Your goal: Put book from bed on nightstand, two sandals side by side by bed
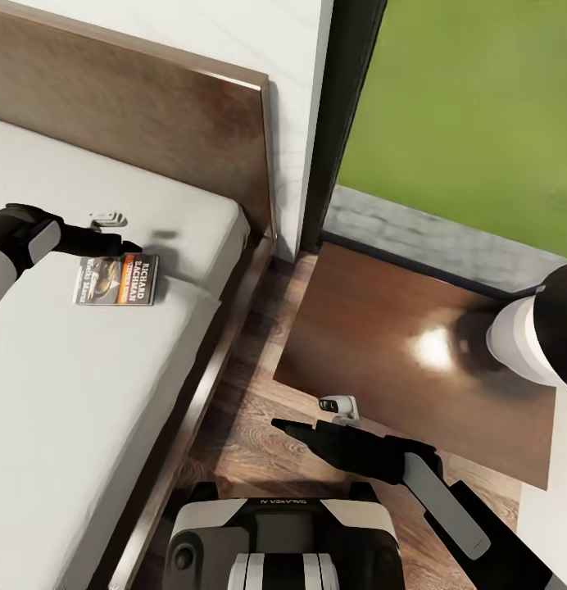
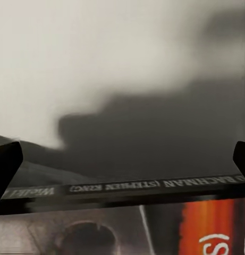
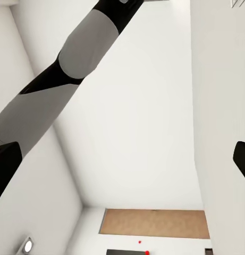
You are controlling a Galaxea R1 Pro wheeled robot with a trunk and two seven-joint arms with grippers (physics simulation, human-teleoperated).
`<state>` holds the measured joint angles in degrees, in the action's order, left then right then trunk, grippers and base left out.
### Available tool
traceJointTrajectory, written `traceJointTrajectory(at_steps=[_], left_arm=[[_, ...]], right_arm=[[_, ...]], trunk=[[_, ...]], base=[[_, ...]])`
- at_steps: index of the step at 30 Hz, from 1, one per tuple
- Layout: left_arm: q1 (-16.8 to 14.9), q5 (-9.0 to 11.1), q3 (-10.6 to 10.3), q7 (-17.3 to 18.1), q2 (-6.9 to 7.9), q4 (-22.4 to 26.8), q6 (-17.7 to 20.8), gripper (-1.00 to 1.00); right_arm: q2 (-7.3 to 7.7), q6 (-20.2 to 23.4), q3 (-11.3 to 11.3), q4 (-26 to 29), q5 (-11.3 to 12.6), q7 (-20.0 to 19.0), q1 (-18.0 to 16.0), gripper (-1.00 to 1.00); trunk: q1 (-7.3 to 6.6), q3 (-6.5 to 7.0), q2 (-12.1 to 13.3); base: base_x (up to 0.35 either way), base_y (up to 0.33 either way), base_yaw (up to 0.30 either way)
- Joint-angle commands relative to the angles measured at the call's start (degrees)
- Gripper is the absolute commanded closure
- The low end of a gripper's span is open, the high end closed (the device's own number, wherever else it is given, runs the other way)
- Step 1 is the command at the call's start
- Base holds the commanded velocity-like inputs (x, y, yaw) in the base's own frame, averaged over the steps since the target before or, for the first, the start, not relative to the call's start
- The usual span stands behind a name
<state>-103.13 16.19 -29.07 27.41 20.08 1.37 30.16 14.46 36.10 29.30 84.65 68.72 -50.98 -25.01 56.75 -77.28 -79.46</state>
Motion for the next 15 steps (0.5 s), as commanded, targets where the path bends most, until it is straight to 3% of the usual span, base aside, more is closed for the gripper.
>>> traceJointTrajectory(at_steps=[1,15], left_arm=[[0.04,0.43,-0.98,0.01,0.07,-0.39,0.87,-1.00],[0.04,0.43,-0.99,0.01,0.12,-0.41,0.87,-1.00]], right_arm=[[0.04,0.38,0.11,-0.01,0.52,0.11,-0.04,-1.00],[0.00,0.38,0.14,-0.01,0.50,0.17,-0.04,-1.00]], trunk=[[0.00,-0.03,-0.01],[0.00,-0.03,-0.01]], base=[[-0.096,0.000,0.000],[-0.082,0.000,0.000]])
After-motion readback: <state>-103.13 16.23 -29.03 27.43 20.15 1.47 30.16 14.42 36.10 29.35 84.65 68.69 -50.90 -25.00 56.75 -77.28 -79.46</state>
